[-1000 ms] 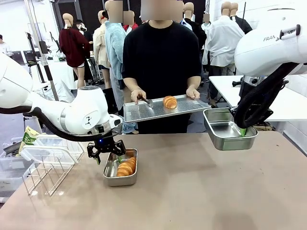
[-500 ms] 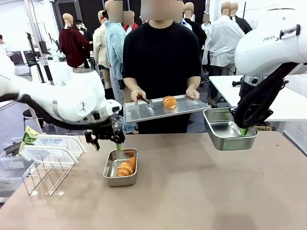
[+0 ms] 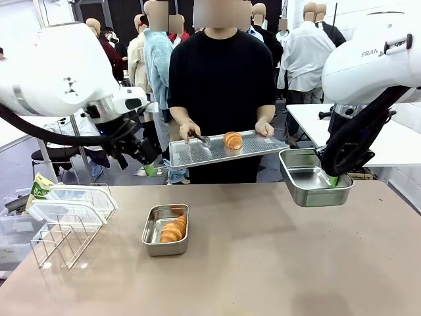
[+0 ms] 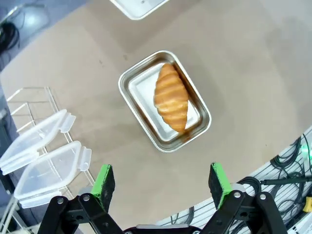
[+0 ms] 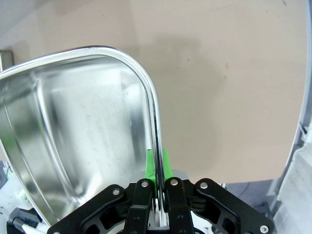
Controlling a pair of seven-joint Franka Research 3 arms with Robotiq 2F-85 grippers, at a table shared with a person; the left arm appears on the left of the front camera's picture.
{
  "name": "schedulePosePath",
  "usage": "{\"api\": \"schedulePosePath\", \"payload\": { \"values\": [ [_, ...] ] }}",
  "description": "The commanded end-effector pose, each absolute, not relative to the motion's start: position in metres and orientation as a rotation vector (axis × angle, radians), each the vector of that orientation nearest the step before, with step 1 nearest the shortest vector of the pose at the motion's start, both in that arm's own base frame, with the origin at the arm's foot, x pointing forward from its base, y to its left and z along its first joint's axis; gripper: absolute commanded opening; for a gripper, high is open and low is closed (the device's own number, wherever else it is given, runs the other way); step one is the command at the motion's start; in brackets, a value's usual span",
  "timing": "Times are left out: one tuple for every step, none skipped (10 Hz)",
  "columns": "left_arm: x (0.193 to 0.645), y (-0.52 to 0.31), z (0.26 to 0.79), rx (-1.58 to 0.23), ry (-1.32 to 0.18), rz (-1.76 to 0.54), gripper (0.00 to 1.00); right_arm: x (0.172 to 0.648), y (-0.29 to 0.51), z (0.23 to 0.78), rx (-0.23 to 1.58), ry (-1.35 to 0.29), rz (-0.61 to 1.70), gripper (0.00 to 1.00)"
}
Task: Place the bread in airtight containers.
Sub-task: Once an object is inside an Airtight Container , place the container in the center of the table.
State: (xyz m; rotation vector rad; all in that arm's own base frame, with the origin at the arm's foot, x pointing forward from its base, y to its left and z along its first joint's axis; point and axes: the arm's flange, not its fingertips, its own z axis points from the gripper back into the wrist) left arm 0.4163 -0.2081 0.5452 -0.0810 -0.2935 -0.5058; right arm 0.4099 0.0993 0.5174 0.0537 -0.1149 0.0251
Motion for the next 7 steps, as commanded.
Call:
{"api": "schedulePosePath", "payload": {
  "values": [
    [0.4020, -0.1928, 0.5438, -0.136, -0.355, -0.529, 1.00, 0.4073, 0.0980, 0.5168, 0.054, -0.122, 0.023, 0.00],
    [0.4008, -0.1919, 0.5442, -0.143, -0.357, -0.519, 1.00, 0.4073, 0.0980, 0.5168, 0.054, -0.122, 0.023, 0.00],
    [0.4015, -0.1933, 0.5418, -0.147, -0.342, -0.515, 1.00, 0.4073, 0.0980, 0.5168, 0.054, -0.122, 0.023, 0.00],
    [0.4032, -0.1957, 0.5407, -0.157, -0.337, -0.519, 1.00, 0.4073, 0.0980, 0.5168, 0.054, -0.122, 0.023, 0.00],
    [0.4072, -0.1973, 0.5385, -0.168, -0.327, -0.507, 1.00, 0.4073, 0.0980, 0.5168, 0.054, -0.122, 0.023, 0.00],
    [0.4021, -0.1953, 0.5471, -0.117, -0.332, -0.503, 1.00, 0.4073, 0.0980, 0.5168, 0.054, -0.122, 0.023, 0.00],
    [0.4021, -0.1953, 0.5471, -0.117, -0.332, -0.503, 1.00, 0.4073, 0.0980, 0.5168, 0.054, -0.122, 0.023, 0.00]
  ]
}}
